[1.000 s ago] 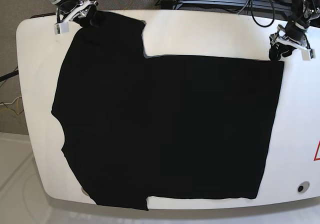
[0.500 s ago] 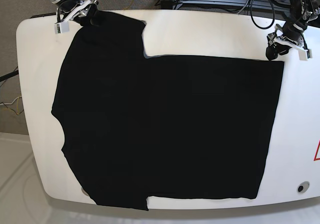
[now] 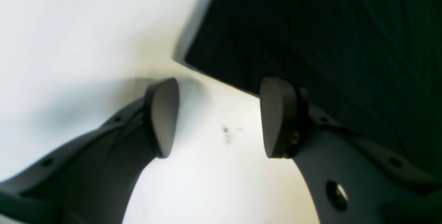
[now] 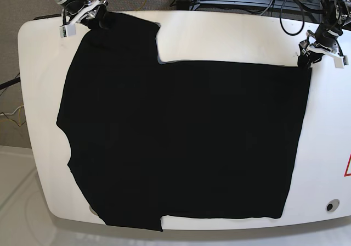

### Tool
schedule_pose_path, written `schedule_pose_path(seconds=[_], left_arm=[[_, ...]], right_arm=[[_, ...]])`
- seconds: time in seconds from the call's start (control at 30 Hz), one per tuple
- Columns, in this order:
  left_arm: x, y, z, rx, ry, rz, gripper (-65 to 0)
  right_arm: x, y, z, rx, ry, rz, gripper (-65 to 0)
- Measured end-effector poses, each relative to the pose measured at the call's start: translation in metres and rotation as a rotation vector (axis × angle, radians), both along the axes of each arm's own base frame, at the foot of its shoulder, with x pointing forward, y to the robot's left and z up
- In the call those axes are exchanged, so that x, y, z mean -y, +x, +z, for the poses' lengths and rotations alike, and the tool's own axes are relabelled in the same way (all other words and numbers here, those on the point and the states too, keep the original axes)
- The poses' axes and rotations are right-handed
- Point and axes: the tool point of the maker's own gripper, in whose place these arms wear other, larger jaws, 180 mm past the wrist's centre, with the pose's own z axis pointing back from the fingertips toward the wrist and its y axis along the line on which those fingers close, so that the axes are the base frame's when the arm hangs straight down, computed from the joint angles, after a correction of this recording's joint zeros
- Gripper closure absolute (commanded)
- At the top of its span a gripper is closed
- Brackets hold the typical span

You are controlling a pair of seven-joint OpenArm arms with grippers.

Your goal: Fold the T-shirt properly

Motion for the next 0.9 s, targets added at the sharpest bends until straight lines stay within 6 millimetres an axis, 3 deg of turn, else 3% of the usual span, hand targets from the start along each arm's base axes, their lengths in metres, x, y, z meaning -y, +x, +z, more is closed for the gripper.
schedule_pose_path(seconds=[0.9], left_arm=[[-0.009,0.009,-0.007,0.022,-0.014,0.055,-35.5]], right_arm=[[-0.002,0.002,-0.001,0.006,0.004,0.002,-30.2]])
